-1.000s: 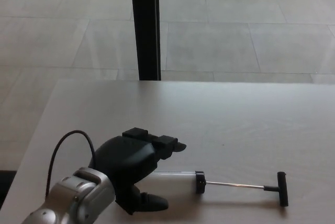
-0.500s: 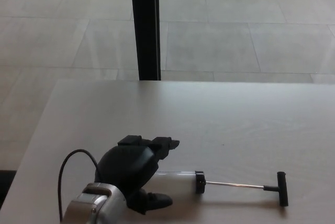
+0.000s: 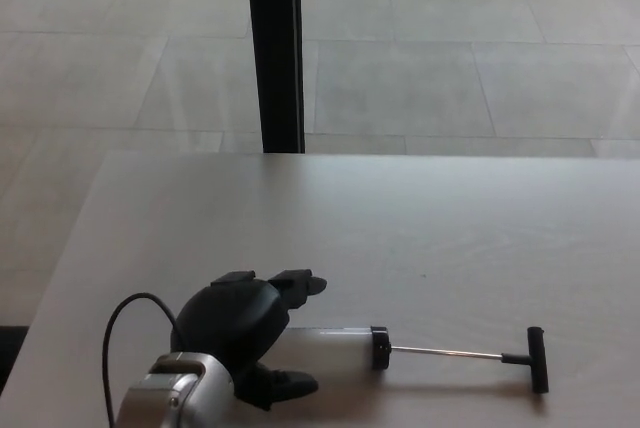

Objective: The robot uses its left hand to lift the air pump kept on the middle of the desk and use the right hand to compress the handle

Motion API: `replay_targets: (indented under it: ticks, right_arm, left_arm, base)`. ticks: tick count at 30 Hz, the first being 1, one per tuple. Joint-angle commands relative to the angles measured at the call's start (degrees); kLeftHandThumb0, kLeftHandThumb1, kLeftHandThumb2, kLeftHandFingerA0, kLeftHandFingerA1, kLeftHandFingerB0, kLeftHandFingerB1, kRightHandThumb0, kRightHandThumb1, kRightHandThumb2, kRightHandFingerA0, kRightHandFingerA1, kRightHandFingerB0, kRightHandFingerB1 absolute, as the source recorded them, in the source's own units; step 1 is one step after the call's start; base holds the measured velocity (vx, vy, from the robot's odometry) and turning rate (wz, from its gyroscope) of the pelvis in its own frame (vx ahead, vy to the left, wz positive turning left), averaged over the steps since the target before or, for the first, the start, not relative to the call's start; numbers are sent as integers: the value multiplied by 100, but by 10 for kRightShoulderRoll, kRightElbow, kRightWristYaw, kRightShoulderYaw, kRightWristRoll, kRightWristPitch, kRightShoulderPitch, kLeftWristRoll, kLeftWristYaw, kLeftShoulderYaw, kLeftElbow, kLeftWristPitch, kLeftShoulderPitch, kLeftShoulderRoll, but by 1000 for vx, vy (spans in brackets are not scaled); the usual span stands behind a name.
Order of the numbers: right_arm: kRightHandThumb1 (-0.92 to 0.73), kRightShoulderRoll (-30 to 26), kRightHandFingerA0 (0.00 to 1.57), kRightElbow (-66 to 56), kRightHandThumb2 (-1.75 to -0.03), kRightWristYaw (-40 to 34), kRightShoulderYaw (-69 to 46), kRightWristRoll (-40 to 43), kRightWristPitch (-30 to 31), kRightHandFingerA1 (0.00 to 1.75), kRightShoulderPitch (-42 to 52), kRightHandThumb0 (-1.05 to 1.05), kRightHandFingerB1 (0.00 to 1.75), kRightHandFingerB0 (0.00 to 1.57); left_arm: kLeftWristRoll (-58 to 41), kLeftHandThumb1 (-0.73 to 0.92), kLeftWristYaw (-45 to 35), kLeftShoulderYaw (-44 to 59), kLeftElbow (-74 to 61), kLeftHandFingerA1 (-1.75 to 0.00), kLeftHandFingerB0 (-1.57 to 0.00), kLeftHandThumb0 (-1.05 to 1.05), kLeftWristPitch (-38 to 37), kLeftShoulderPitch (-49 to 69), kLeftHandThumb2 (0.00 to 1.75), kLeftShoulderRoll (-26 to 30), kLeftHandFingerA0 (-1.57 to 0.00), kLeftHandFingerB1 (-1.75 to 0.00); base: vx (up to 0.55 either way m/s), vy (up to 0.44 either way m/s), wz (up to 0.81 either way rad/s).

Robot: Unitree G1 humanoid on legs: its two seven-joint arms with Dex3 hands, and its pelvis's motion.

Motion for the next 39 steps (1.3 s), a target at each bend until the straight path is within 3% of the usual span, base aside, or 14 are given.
replay_targets:
  ticks: [1,2,3,4,5,20,22,24,25,26,27,28,38,39]
  right_arm:
    - [-81,-9,33,-3,-65,-7,-2,14,-6,62,-7,-72,33,34]
    - [-80,-8,35,-7,-65,-12,-3,14,-4,64,-8,-68,34,35]
    - [-80,-10,35,-2,-65,-16,-3,13,-6,64,-11,-72,34,36]
    - [-80,-10,35,-2,-65,-17,-3,13,-6,64,-11,-72,34,36]
    - [-80,-6,35,-12,-65,-19,-2,13,-5,63,-9,-69,34,36]
    - [-80,-3,36,-36,-64,-29,10,8,-5,68,-1,-66,37,34]
    - [-80,-2,36,-39,-64,-30,10,10,-5,69,1,-65,38,35]
    - [-80,4,37,-43,-64,-32,10,11,-15,80,2,-64,41,37]
    - [-79,6,39,-46,-63,-36,9,12,-11,82,2,-65,42,39]
    - [-79,8,39,-48,-63,-38,10,13,-9,82,0,-65,42,39]
    - [-80,7,39,-48,-64,-37,12,10,-12,82,0,-65,41,38]
    - [-80,6,38,-49,-64,-38,12,10,-11,78,0,-64,40,38]
    - [-79,17,41,-48,-63,-47,11,14,-31,81,-1,-65,40,40]
    - [-61,19,47,-52,-101,-52,10,13,-32,77,-1,-63,55,36]
  left_arm:
    - [20,57,-25,-8,4,-48,-31,-58,40,-9,57,6,-25,-37]
    - [23,57,-23,-12,12,-50,-32,-56,40,-13,57,5,-27,-38]
    - [24,43,-18,-16,21,-57,-28,-69,39,-19,81,0,-24,-50]
    - [23,43,-17,-17,21,-57,-28,-69,40,-19,81,0,-24,-50]
    - [29,58,-6,-25,28,-58,-34,-59,38,-23,57,-5,-28,-40]
    - [187,65,10,-149,61,-78,-46,-61,89,-59,59,12,-48,-47]
    - [204,64,23,-158,66,-85,-54,-58,105,-60,59,7,-58,-52]
    - [202,62,81,-154,79,-132,-64,-46,104,-54,61,-1,-72,-60]
    - [187,43,97,-146,85,-127,-56,-36,93,-51,88,-4,-106,-69]
    - [183,43,103,-142,86,-127,-56,-36,88,-50,88,-3,-106,-69]
    - [168,60,111,-130,90,-171,-60,-23,88,-47,58,-12,-83,-61]
    - [161,58,121,-122,93,-174,-62,-18,87,-43,60,-17,-78,-63]
    - [157,64,167,-82,114,-163,-64,-12,96,-18,57,-19,-70,-74]
    - [144,68,176,-74,114,-159,-68,-4,86,-13,59,-20,-75,-81]
  base:
    - [0,0,0]
    - [0,0,0]
    - [0,0,0]
    - [0,0,0]
    - [0,0,0]
    - [0,0,0]
    - [0,0,0]
    - [0,0,0]
    - [0,0,0]
    - [0,0,0]
    - [0,0,0]
    - [0,0,0]
    - [0,0,0]
    - [0,0,0]
